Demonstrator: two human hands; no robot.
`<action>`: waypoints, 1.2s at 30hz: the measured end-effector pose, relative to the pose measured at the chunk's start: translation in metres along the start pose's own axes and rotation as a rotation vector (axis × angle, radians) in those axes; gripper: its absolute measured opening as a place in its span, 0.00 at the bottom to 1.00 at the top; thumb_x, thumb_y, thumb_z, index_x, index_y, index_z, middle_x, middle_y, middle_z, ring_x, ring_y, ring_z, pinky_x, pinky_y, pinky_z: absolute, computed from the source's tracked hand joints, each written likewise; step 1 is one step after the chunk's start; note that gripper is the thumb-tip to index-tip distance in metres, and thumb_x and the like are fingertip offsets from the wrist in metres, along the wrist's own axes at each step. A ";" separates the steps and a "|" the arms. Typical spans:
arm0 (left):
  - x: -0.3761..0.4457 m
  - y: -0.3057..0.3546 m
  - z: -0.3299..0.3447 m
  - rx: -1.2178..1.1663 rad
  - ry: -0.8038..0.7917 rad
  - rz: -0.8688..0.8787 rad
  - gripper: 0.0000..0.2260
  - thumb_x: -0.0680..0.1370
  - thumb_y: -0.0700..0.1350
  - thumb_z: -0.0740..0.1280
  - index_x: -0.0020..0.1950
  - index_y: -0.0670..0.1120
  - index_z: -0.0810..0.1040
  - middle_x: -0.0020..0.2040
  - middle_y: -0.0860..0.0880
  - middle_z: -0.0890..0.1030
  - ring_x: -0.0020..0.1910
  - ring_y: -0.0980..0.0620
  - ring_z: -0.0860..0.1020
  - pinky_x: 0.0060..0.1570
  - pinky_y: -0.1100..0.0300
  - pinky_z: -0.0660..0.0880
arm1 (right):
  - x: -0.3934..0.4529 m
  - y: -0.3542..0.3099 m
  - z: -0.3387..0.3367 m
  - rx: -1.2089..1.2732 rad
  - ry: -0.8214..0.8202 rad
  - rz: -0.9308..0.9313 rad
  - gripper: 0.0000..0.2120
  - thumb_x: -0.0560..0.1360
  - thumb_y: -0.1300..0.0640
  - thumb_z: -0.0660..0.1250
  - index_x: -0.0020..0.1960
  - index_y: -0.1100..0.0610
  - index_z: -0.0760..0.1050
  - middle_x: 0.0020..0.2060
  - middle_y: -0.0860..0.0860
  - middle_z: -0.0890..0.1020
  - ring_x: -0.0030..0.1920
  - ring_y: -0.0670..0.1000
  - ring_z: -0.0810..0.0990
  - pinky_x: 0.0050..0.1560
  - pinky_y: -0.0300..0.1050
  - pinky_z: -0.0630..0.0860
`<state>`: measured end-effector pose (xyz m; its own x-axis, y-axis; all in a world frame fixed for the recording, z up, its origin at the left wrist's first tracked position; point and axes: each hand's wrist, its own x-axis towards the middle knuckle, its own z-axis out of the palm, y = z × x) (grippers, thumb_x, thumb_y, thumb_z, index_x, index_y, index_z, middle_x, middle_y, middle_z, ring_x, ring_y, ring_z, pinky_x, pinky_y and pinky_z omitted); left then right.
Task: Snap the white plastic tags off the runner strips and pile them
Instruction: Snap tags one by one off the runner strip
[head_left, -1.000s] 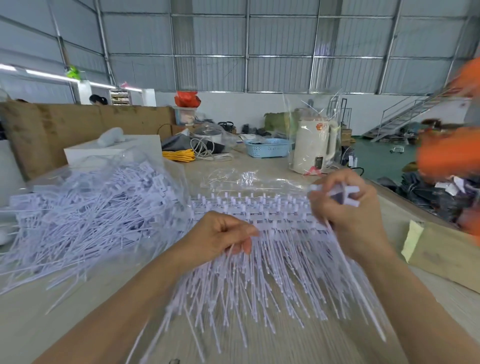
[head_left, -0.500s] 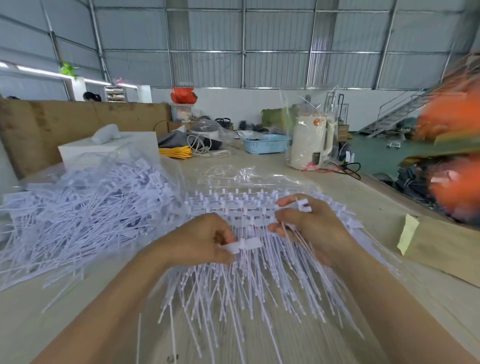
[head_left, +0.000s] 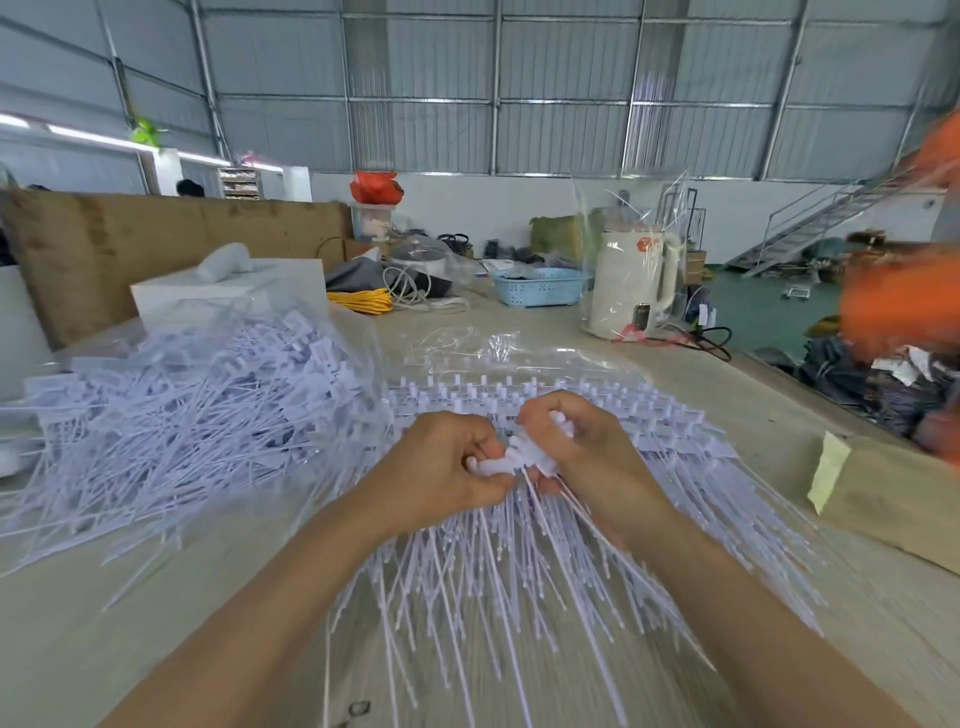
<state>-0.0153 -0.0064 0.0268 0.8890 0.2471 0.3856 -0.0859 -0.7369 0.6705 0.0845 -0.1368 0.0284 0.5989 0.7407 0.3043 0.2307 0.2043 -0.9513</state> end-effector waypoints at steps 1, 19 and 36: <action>0.000 -0.001 0.001 0.027 0.010 0.018 0.09 0.70 0.38 0.73 0.34 0.48 0.77 0.25 0.59 0.74 0.24 0.63 0.69 0.29 0.71 0.64 | 0.000 0.000 0.000 -0.080 -0.009 -0.019 0.13 0.64 0.47 0.77 0.38 0.54 0.76 0.32 0.51 0.75 0.27 0.46 0.71 0.27 0.38 0.70; 0.000 -0.007 0.002 0.022 0.023 0.117 0.03 0.74 0.41 0.70 0.43 0.43 0.83 0.36 0.45 0.83 0.31 0.54 0.76 0.32 0.61 0.71 | -0.001 0.005 -0.012 -0.264 -0.109 -0.205 0.08 0.75 0.58 0.69 0.37 0.57 0.75 0.23 0.45 0.74 0.24 0.41 0.70 0.29 0.32 0.66; 0.004 -0.015 0.007 -0.271 0.117 -0.013 0.02 0.72 0.42 0.71 0.41 0.47 0.80 0.33 0.51 0.82 0.29 0.61 0.77 0.31 0.70 0.71 | -0.003 -0.037 -0.067 0.340 0.404 -0.289 0.07 0.66 0.55 0.72 0.38 0.54 0.74 0.32 0.51 0.79 0.29 0.46 0.75 0.31 0.35 0.72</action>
<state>-0.0076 0.0013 0.0133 0.8343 0.3382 0.4354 -0.2052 -0.5425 0.8146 0.1259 -0.1891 0.0658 0.8076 0.3366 0.4843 0.2097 0.6037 -0.7692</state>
